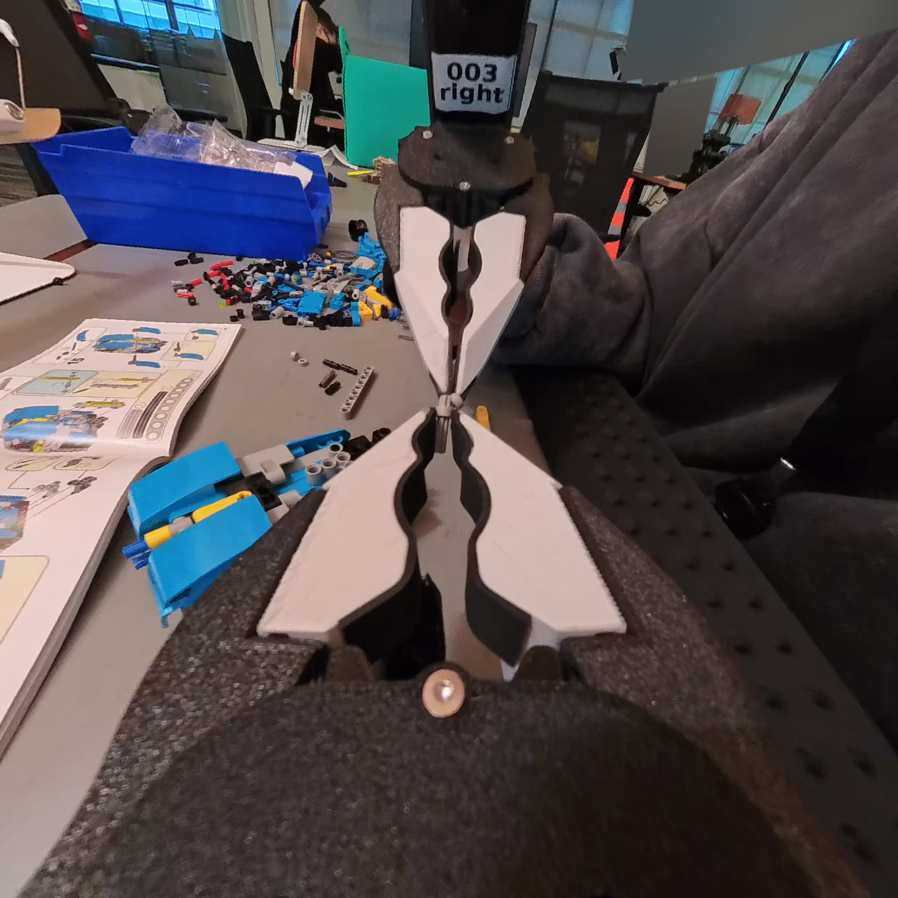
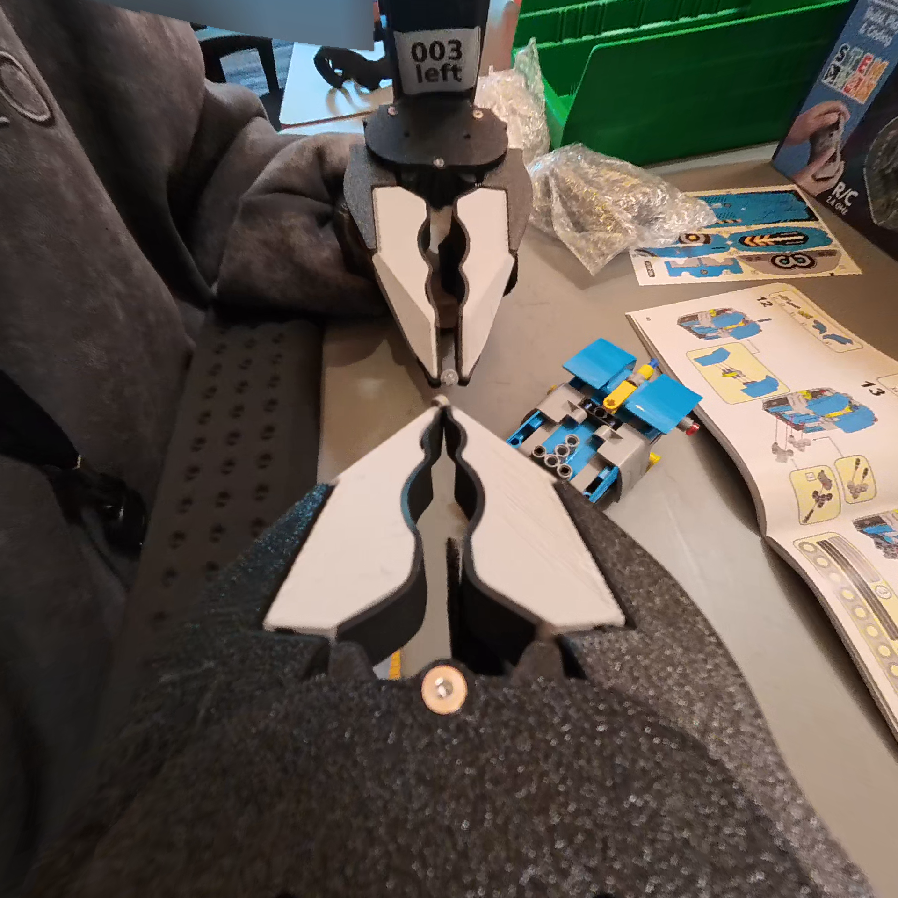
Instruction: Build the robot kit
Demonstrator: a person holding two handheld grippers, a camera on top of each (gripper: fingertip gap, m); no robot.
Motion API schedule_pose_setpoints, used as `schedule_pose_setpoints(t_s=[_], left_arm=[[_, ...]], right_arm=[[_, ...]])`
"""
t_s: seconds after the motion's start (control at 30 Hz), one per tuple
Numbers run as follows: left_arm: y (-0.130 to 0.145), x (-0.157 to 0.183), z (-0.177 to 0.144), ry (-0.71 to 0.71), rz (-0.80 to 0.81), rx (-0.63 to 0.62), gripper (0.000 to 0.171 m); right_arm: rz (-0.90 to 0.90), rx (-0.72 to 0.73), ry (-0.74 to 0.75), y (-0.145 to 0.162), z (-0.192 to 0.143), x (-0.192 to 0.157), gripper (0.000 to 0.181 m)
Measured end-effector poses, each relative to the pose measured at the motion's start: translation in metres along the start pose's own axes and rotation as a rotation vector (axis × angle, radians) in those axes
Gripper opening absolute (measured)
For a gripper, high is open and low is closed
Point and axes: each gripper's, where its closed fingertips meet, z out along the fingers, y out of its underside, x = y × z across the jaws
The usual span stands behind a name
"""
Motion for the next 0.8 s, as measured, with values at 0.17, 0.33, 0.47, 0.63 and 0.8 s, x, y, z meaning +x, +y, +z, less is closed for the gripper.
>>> schedule_pose_setpoints(t_s=[0.17, 0.33, 0.47, 0.63, 0.8], left_arm=[[0.01, -0.002, 0.002, -0.017, 0.025, -0.063, 0.005], [0.03, 0.005, 0.006, 0.003, 0.078, -0.187, 0.006], [0.035, 0.009, 0.01, 0.011, 0.098, -0.219, 0.006], [0.035, 0.009, 0.01, 0.012, 0.093, -0.219, 0.006], [0.034, 0.007, 0.009, 0.0, 0.083, -0.212, 0.006]], right_arm=[[0.036, -0.01, 0.004, 0.005, -0.004, 0.004, 0.0], [0.146, -0.335, -0.062, 0.067, -0.009, -0.007, 0.0], [0.285, -0.521, -0.052, 0.099, -0.022, -0.004, 0.0], [0.348, -0.646, -0.053, 0.119, -0.026, 0.002, 0.0], [0.303, -0.624, 0.011, 0.111, -0.032, 0.0, 0.007]])
